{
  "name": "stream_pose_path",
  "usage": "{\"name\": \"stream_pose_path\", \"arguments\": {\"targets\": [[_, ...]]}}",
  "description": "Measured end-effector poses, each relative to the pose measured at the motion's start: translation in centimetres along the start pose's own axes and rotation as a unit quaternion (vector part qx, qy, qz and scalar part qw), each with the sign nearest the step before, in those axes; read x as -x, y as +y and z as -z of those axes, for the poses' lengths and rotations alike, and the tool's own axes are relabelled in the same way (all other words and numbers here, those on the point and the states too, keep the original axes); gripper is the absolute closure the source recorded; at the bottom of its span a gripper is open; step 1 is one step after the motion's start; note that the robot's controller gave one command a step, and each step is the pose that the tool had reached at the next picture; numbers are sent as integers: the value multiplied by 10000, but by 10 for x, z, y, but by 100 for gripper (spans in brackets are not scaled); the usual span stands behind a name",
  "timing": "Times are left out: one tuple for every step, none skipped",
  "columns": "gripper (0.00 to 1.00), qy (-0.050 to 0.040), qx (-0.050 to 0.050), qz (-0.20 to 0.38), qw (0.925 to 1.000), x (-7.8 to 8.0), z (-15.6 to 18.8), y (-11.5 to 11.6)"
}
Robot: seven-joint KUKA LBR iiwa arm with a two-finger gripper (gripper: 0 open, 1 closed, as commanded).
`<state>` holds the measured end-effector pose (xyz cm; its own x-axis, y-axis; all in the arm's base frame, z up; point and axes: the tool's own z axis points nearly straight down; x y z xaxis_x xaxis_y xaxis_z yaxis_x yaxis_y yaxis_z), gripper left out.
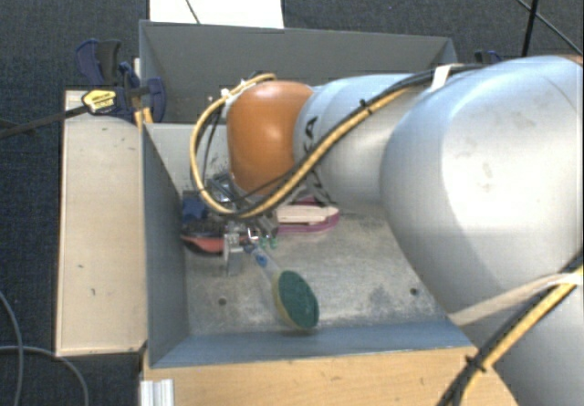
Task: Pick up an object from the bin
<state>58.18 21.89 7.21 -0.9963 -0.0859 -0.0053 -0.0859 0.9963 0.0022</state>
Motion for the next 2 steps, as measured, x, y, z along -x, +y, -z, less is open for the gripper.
{"name": "stream_pose_path", "arguments": {"targets": [[100, -13, 6, -10, 10000, 1, 2, 0], [100, -21, 6, 29, 10000, -19, 189, 13]]}}
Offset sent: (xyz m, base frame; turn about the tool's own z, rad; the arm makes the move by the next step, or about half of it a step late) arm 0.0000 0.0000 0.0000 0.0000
